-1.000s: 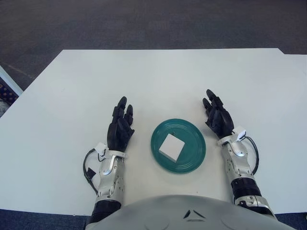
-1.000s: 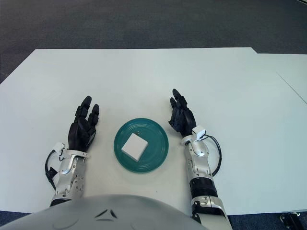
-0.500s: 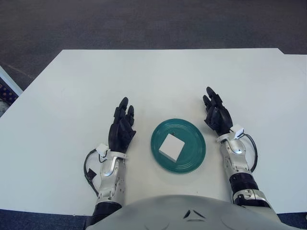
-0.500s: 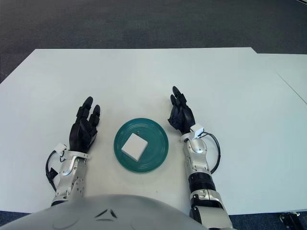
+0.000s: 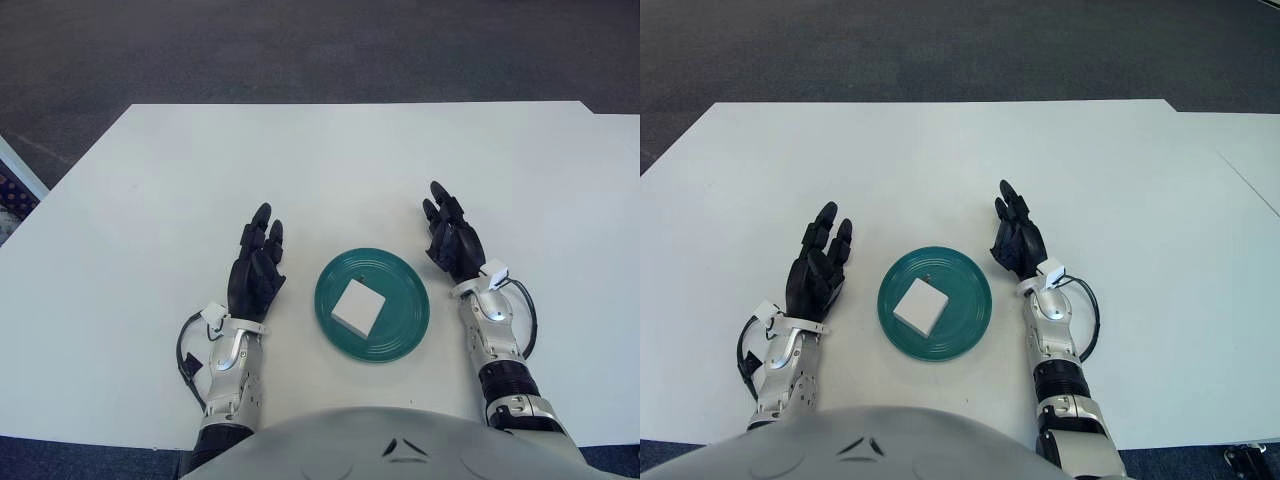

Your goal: Put the charger into the plate.

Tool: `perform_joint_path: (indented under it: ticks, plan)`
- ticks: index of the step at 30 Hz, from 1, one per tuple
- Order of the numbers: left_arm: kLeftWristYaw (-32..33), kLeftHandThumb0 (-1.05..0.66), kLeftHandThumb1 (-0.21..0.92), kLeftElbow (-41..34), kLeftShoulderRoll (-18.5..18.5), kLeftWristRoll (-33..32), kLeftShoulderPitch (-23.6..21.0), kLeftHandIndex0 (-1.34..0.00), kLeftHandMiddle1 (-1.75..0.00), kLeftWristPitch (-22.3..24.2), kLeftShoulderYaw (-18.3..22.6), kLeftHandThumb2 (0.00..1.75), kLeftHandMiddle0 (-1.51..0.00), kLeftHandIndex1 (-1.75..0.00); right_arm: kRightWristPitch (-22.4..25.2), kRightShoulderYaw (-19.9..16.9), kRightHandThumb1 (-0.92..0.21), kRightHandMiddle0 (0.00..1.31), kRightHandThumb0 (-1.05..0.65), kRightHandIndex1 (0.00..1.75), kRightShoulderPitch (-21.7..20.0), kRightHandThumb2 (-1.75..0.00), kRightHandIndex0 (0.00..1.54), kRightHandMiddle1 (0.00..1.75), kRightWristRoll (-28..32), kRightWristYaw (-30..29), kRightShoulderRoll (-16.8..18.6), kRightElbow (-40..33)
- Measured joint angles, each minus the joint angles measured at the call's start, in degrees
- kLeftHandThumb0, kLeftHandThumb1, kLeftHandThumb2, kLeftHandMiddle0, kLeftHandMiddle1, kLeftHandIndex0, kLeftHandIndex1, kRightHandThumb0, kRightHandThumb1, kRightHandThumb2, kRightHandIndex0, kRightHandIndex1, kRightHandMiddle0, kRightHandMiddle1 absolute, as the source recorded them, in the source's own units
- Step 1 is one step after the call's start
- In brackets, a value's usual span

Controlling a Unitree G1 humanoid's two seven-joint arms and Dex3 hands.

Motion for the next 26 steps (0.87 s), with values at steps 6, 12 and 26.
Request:
perform_joint_path:
  ticks: [6,12,26]
  plan:
    - [0.52,-0.96,0.92,0.22,-0.04,-0.08,-0.13,0.0,-0.01,-0.09,0.24,0.89,-0.12,-0.32,0.06,-0.28,-0.92,0.0,-0.97,0.01,0.53,-1.05,0.08,0.18,0.1,-0.16,-0.47,-0.51]
    - [0.4,-0.95,0.92,0.66,-0.02,-0.12,-0.4,0.0,0.0,-0.57,0.36,0.9,-0.12,-0.31,0.28,-0.92,-0.92,0.0,-0.96,0.01,0.78,-1.04,0.1,0.21,0.44,-0.07,-0.47,-0.73]
    - [-1.95,-0.96,0.92,1.53,-0.07,-3.68,-1.7,0.0,-0.01,-0.2,1.19,0.91,-0.16,-0.39,0.06,-1.82,-0.92,0.0,-0.95,0.0,2.34,-1.02,0.01,0.16,0.14,-1.24,-0.56,-2.31]
